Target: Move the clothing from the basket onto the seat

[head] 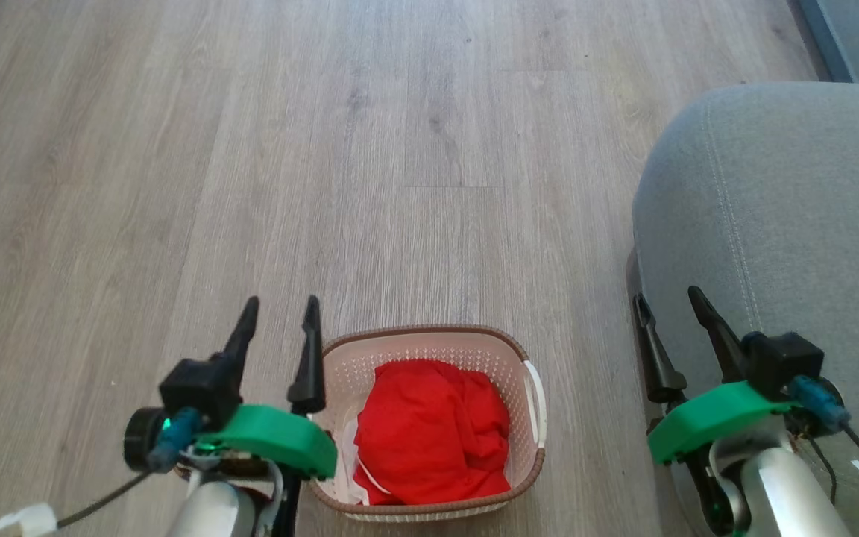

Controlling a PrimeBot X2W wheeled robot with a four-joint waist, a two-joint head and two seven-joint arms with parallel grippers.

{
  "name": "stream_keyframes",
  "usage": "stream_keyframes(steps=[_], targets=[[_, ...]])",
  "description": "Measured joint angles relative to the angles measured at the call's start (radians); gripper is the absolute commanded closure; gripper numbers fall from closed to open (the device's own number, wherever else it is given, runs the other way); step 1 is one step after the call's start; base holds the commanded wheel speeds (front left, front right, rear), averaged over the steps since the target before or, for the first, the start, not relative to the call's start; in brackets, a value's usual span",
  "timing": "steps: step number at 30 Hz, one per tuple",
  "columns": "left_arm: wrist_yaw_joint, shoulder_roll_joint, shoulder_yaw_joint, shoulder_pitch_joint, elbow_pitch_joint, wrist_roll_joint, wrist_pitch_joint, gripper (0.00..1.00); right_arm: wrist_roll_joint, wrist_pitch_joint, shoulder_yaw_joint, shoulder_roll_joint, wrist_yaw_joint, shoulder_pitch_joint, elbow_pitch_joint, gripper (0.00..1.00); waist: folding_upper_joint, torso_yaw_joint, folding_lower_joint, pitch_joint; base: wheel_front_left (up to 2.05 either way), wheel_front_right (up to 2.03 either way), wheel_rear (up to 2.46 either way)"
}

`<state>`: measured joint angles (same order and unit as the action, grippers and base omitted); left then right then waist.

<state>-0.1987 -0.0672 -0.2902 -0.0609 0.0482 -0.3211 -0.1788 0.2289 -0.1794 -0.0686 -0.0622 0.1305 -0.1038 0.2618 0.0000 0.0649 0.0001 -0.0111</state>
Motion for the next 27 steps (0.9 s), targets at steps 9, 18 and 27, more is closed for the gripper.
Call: stream_keyframes(steps=[9, 18, 27], targets=[[-0.022, -0.001, -0.026, 0.000, 0.003, 0.096, -0.026, 0.00, -0.126, -0.024, 0.000, 0.002, 0.000, -0.008, 0.000, 0.00, 0.0000, 0.002, 0.0000, -0.001, 0.00, 0.00, 0.00], [-0.024, 0.001, -0.036, 0.000, 0.005, 0.191, -0.053, 0.00, -0.234, -0.051, -0.009, 0.005, 0.000, -0.008, 0.008, 0.00, 0.0000, 0.007, 0.0000, 0.001, 0.00, 0.00, 0.00], [0.004, 0.010, -0.019, 0.002, 0.037, 0.250, -0.070, 0.00, -0.316, -0.071, -0.023, 0.006, 0.000, -0.012, 0.033, 0.00, 0.0000, 0.014, 0.0000, 0.001, 0.00, 0.00, 0.00]])
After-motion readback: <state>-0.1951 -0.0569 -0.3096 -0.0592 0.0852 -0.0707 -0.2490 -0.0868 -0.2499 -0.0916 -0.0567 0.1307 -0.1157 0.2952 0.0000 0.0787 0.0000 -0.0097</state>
